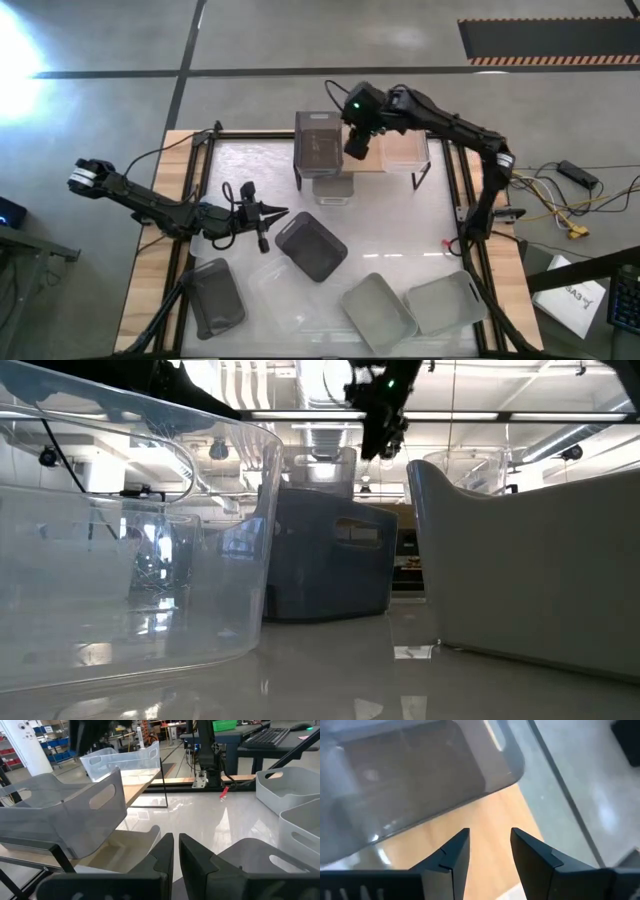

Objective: Stack baskets on shelf by color
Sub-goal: Move the top gray bin to the center of the table

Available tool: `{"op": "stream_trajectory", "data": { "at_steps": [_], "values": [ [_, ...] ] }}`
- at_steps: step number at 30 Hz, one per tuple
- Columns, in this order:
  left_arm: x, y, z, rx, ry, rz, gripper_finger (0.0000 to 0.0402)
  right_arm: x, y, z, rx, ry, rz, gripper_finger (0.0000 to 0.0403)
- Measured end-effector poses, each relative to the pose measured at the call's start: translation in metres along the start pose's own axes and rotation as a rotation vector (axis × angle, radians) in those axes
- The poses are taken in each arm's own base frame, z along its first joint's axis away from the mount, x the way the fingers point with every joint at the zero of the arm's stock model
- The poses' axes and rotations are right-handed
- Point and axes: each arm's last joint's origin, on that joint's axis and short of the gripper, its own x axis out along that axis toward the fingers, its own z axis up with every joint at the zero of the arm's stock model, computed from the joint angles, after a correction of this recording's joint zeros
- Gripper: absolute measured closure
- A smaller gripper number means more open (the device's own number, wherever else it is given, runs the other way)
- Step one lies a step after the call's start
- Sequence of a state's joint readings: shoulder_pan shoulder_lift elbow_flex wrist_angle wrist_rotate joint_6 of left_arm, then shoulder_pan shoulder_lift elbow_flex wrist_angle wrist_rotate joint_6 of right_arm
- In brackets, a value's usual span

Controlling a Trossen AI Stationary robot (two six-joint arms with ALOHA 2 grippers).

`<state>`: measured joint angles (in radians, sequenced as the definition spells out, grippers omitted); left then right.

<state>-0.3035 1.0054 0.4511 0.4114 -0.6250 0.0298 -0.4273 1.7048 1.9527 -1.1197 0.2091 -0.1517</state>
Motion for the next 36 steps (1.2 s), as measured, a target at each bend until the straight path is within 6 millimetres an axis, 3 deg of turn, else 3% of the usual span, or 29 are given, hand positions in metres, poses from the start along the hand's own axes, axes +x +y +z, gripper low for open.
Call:
{"op": "stream_trajectory", "data": {
  "at_steps": [5,13,16,20,26,32,36],
  "values": [
    [0.0,0.0,0.0,0.003,0.001,0.0,0.0389,-0.02,0.042,-0.029,-0.088,-0.04,0.076,0.0267],
    [0.0,0.0,-0.004,0.019,0.01,0.0,0.0389,-0.036,0.117,-0.107,-0.153,-0.218,0.194,0.0267],
    [-0.001,0.0,-0.005,0.02,0.013,0.0,0.0389,-0.032,0.141,-0.134,-0.183,-0.245,0.275,0.0267],
    [0.001,-0.001,-0.004,0.018,0.012,0.0,0.0389,-0.006,0.168,-0.158,-0.183,-0.26,0.327,0.0267],
    [-0.001,-0.005,0.006,-0.002,-0.012,-0.018,0.0389,0.033,0.181,-0.155,-0.248,-0.227,0.265,0.0266],
    [-0.006,-0.013,0.007,0.0,-0.019,-0.063,0.0389,0.058,0.189,-0.122,-0.357,-0.206,0.177,0.0266],
    [-0.009,-0.017,0.007,0.003,-0.022,-0.089,0.0389,0.083,0.19,-0.108,-0.431,-0.099,0.126,0.0266]
  ]
}}
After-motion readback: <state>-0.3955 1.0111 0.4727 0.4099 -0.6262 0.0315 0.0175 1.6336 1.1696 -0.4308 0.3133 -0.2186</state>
